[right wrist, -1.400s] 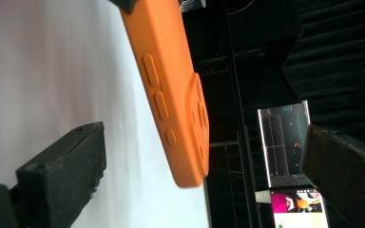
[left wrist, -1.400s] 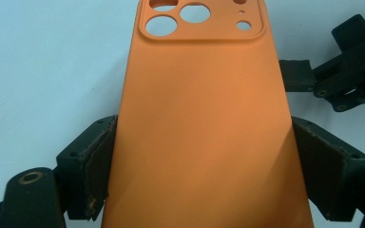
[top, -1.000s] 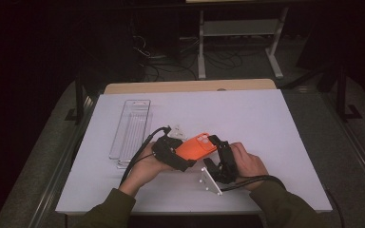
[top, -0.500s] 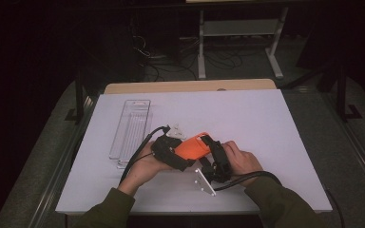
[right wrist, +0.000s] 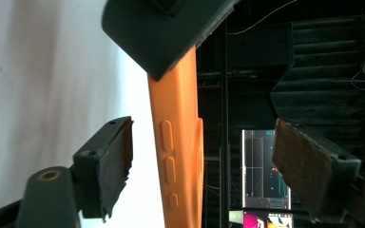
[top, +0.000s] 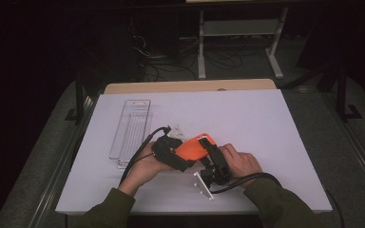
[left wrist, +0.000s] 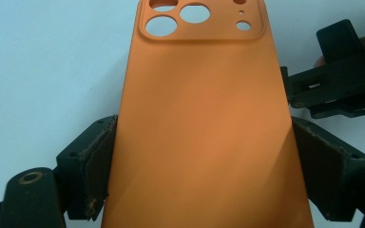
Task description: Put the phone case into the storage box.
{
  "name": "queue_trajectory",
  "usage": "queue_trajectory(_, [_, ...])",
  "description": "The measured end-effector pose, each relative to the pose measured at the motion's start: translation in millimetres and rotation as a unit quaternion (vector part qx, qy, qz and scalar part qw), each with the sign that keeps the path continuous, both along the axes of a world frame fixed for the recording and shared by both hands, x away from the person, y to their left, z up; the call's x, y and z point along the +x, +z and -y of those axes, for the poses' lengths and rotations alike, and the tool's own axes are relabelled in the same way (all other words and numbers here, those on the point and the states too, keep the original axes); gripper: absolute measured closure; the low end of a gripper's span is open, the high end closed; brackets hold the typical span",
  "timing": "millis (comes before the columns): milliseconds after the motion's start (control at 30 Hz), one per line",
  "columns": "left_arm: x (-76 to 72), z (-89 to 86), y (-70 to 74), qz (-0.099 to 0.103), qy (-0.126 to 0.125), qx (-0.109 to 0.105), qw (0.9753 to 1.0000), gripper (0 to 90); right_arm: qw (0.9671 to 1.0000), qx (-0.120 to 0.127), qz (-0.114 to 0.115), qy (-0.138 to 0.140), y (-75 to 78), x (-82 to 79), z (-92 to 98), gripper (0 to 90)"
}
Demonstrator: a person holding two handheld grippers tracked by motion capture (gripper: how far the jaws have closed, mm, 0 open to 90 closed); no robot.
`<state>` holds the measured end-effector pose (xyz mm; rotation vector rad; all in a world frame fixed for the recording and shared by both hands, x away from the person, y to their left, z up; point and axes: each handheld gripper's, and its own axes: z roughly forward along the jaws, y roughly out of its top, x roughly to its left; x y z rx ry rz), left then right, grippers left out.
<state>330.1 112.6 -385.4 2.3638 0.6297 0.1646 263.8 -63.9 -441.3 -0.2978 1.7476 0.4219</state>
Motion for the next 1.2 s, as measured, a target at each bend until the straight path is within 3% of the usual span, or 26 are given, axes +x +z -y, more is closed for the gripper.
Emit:
queue_trajectory(267, [-0.3,0.1,-0.3,-0.003,0.0,0.002,1.0,16.1,0.9999,-0.006,0.012,0.004,-0.7,-3.7,-1.7,34.0])
queue_trajectory(533, [-1.2,1.7,-1.6,-0.003,0.004,-0.005,1.0,16.1,0.9998,-0.005,0.004,0.017,-1.8,-6.5,-2.9,44.6])
queue_trajectory(933, [-1.3,1.7,-1.1,-0.005,-0.006,-0.001,1.0,16.1,0.9996,-0.011,-0.001,0.025,-3.2,-7.6,-3.4,59.7])
queue_trajectory(1200, [-1.2,1.2,-1.4,-0.005,-0.004,-0.001,1.0,16.1,0.9995,-0.014,-0.01,0.025,-3.3,-7.7,-4.0,64.0])
